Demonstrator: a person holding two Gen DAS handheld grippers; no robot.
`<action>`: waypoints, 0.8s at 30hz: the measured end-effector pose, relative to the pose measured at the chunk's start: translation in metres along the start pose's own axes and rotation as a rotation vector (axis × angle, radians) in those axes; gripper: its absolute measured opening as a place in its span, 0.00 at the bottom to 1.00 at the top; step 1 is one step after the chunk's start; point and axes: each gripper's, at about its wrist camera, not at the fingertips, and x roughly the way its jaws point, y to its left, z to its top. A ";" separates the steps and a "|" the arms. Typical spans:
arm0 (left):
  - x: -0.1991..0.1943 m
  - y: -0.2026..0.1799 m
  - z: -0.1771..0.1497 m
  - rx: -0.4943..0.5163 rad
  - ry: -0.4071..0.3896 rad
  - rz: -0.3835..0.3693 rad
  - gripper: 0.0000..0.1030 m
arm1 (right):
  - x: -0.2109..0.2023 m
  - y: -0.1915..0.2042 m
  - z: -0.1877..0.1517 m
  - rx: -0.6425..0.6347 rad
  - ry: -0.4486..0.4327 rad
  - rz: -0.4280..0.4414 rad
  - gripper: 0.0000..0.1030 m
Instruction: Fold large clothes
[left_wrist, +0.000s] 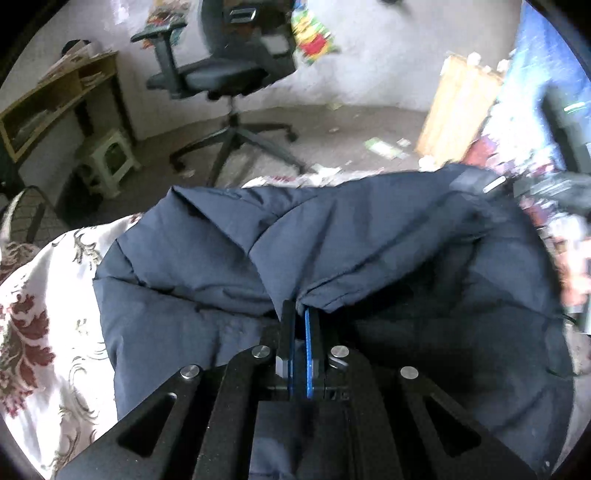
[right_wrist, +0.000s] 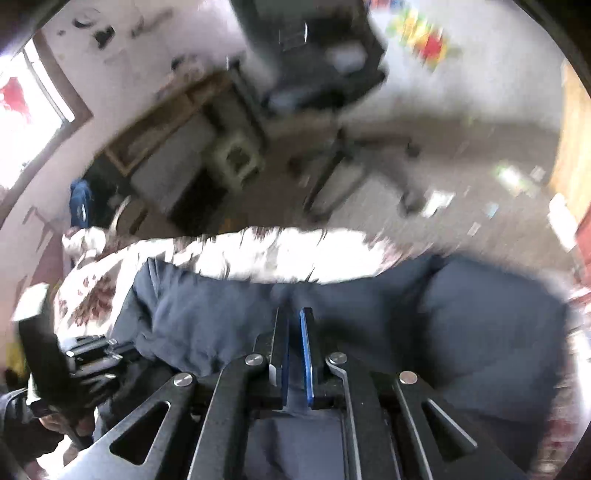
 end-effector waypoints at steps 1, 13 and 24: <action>-0.010 0.007 -0.002 -0.013 -0.015 -0.046 0.03 | 0.008 0.000 -0.001 -0.006 0.024 -0.011 0.07; -0.012 -0.003 0.056 -0.072 -0.047 -0.187 0.03 | 0.015 -0.019 -0.031 -0.011 0.005 0.001 0.01; 0.075 -0.016 0.064 0.013 0.240 -0.051 0.01 | 0.041 -0.022 -0.024 -0.089 0.237 -0.160 0.00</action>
